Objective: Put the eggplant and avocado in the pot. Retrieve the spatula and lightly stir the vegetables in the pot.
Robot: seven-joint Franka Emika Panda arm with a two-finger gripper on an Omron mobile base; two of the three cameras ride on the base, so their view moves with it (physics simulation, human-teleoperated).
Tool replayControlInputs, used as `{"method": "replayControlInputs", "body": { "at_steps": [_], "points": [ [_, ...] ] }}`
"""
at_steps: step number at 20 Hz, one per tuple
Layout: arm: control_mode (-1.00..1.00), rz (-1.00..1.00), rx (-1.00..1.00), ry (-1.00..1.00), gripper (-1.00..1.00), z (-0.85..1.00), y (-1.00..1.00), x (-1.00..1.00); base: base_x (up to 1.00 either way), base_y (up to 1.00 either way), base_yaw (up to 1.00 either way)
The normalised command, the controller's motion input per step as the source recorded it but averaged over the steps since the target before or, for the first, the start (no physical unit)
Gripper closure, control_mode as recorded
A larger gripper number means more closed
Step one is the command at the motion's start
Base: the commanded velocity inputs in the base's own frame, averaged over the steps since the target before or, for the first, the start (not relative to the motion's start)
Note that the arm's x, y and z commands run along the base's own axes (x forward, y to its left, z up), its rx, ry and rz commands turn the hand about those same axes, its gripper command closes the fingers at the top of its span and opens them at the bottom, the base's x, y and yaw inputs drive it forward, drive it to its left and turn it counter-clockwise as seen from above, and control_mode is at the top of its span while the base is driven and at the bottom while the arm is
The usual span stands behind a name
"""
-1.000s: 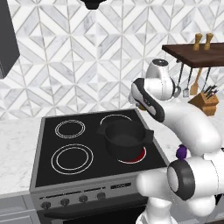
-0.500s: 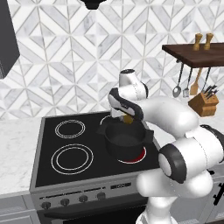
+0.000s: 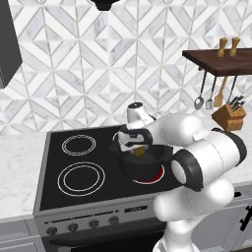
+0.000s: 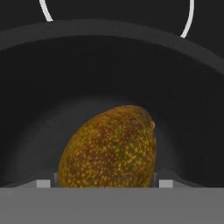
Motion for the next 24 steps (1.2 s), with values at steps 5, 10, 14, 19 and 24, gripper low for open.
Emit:
{"method": "replayControlInputs", "body": {
  "at_steps": [5,10,14,19,24],
  "points": [
    [-1.00,0.03,0.00,0.00,1.00,-0.61,0.00,0.00,0.00,0.00,0.00],
    [-1.00,0.00,0.01,0.00,-1.00,0.01,-0.08,-0.04,0.00,0.00,0.00],
    [-1.00,0.00,0.06,-0.02,-1.00,0.56,-0.36,-0.28,0.00,0.00,0.00],
    [-1.00,0.00,0.11,0.00,-1.00,0.74,-0.16,-0.07,0.00,0.00,0.00],
    [-1.00,0.02,0.14,0.01,-1.00,0.69,0.00,-0.03,0.00,0.00,0.00]
  ]
}}
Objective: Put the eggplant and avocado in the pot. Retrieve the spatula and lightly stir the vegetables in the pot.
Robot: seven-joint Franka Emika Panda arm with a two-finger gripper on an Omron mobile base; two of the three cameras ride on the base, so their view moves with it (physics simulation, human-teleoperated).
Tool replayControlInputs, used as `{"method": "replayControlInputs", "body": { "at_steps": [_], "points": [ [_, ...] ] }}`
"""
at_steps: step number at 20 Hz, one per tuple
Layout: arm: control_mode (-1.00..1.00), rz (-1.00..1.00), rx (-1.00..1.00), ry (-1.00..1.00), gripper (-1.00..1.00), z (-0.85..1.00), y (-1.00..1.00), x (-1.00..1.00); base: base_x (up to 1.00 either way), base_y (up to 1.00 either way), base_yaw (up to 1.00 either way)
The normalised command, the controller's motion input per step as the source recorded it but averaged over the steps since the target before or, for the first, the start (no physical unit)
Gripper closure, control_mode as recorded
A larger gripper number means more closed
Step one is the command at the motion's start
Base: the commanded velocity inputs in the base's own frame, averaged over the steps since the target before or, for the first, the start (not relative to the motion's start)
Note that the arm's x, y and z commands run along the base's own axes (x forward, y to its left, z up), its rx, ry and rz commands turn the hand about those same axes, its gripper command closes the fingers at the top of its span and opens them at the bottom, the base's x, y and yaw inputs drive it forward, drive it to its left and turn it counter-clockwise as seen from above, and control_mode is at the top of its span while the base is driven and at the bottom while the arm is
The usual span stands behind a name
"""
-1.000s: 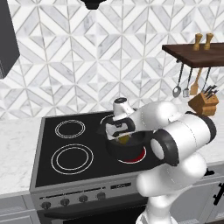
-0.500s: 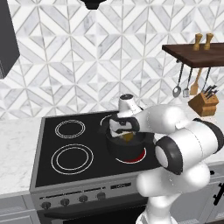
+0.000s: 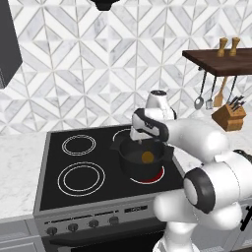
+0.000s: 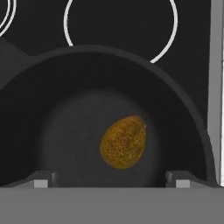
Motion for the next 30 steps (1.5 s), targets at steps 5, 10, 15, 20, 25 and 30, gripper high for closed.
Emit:
{"method": "replayControlInputs", "body": {
  "at_steps": [5,10,15,20,25,30],
  "points": [
    [-1.00,-0.03,0.02,0.00,-1.00,0.88,-0.63,-0.88,0.00,0.00,0.00],
    [-1.00,-0.16,-0.01,0.07,-1.00,0.31,-1.00,-0.87,0.00,0.00,0.00],
    [-1.00,-0.13,0.00,0.14,-1.00,-0.39,-1.00,-0.54,0.00,0.00,0.00],
    [-1.00,-0.07,0.00,0.01,-1.00,-0.64,-1.00,-0.02,0.00,0.00,0.00],
    [-1.00,-0.01,0.01,0.00,-1.00,-0.88,-0.99,0.10,0.00,0.00,0.00],
    [-1.00,0.00,0.04,0.00,-1.00,-0.67,-0.35,0.39,0.00,0.00,0.00]
  ]
}}
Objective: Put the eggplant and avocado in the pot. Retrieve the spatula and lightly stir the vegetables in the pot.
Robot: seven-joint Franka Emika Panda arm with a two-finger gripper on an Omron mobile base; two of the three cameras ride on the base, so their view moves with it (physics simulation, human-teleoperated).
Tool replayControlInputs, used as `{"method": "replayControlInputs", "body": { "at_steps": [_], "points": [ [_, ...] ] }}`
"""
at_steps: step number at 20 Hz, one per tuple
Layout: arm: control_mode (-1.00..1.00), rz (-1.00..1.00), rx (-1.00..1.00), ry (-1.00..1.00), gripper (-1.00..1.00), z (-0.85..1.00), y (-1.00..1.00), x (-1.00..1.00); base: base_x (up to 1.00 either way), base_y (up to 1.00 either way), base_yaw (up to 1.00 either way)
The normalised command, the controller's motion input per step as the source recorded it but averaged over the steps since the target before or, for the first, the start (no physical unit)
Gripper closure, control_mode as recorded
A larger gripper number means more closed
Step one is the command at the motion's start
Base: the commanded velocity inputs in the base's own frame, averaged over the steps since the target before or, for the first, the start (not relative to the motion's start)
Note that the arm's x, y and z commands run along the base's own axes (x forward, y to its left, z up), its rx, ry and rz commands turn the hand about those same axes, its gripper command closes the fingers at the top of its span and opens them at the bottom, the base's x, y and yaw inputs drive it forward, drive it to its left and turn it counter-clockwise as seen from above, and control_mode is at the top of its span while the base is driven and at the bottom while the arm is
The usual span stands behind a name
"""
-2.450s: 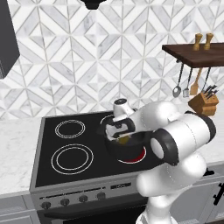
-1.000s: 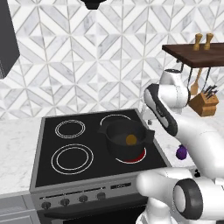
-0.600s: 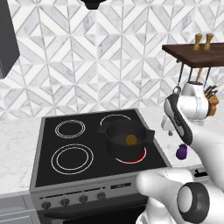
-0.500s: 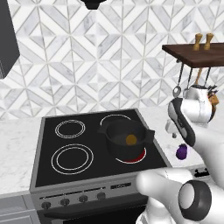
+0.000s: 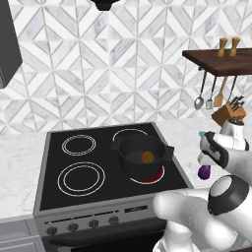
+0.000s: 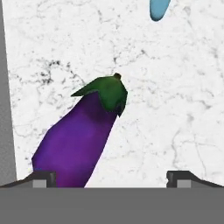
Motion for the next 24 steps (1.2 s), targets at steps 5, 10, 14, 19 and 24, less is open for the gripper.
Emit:
{"method": "replayControlInputs", "body": {
  "at_steps": [5,10,14,19,24],
  "points": [
    [-1.00,0.00,0.02,-0.01,-1.00,-0.16,0.00,0.43,0.00,0.00,0.00],
    [-1.00,0.00,0.02,0.00,-1.00,-0.08,0.00,0.13,0.00,0.00,0.00],
    [-1.00,0.00,0.10,0.00,-1.00,-0.15,0.08,0.00,0.00,0.00,0.00],
    [-1.00,0.00,0.13,0.00,-1.00,-0.01,0.32,0.00,0.00,0.00,0.00],
    [-1.00,0.00,0.03,0.01,-1.00,-0.22,0.16,0.01,0.00,0.00,0.00]
  ]
}}
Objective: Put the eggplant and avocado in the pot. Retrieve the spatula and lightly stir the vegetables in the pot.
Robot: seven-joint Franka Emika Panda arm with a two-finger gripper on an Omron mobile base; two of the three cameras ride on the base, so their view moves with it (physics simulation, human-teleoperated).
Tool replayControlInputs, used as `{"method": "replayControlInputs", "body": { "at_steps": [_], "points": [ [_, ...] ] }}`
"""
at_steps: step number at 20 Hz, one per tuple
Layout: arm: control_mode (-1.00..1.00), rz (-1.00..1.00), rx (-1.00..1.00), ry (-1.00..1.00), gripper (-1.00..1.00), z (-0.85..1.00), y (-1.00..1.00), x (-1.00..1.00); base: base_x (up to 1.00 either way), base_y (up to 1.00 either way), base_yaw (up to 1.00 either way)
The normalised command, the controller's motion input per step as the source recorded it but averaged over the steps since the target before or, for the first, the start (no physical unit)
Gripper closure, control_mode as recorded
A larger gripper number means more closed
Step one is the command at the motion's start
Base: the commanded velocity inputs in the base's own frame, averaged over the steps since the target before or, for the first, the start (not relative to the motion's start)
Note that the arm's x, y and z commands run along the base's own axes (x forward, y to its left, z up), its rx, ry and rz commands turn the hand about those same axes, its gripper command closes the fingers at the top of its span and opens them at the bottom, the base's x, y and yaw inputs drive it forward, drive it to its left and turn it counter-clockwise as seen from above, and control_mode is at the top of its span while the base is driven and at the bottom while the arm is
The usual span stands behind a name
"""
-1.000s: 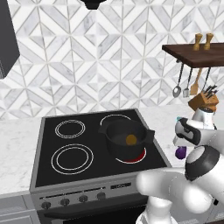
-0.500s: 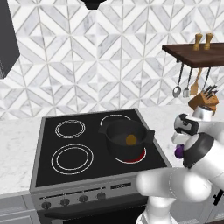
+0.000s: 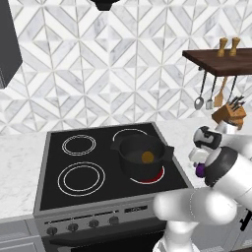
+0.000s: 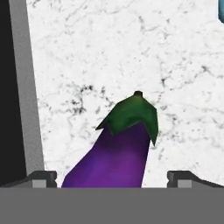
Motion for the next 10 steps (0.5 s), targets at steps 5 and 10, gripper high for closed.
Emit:
{"method": "replayControlInputs", "body": {
  "at_steps": [5,10],
  "points": [
    [-1.00,-0.01,0.00,0.02,-1.00,-0.73,0.00,0.00,0.00,0.00,0.00],
    [-1.00,0.00,0.00,0.01,1.00,-0.26,-0.02,-0.14,0.00,0.00,0.00]
  ]
}}
